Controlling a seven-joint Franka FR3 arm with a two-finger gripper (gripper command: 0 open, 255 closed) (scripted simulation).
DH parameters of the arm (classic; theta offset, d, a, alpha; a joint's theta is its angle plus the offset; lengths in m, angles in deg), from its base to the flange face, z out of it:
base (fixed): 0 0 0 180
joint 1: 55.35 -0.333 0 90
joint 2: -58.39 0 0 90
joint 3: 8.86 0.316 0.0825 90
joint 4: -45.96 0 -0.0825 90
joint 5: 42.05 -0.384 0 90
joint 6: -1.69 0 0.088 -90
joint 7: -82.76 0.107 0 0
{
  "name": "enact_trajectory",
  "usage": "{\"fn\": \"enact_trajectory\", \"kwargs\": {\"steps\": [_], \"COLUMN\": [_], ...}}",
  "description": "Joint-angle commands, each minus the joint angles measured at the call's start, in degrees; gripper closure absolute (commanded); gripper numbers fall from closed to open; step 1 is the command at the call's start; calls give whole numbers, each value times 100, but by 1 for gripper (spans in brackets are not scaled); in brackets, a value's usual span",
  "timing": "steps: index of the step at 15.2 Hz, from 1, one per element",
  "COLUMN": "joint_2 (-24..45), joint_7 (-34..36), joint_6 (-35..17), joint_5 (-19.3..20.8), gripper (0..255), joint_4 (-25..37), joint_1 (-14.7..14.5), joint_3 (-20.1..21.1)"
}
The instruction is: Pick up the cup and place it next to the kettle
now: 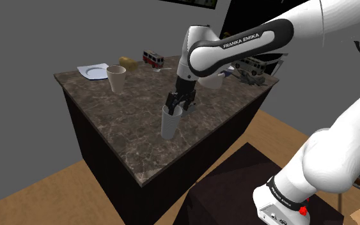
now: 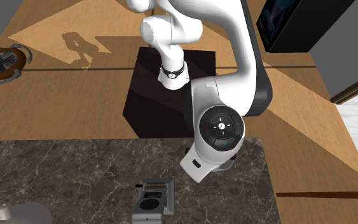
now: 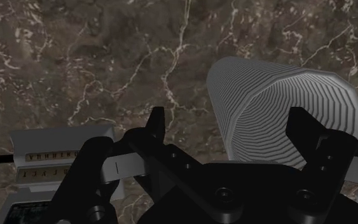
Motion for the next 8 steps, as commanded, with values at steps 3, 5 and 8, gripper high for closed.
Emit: {"fn": "enact_trajectory", "kwargs": {"steps": [3, 5, 8], "joint_2": [2, 2, 2], "joint_7": [0, 0, 0], "joint_6": [-10, -10, -10], "joint_5": [-1, -1, -1], "gripper": [0, 255, 255], "joint_4": [-7, -7, -7], "joint_1": [-1, -1, -1], "joint_3": [1, 1, 1]}}
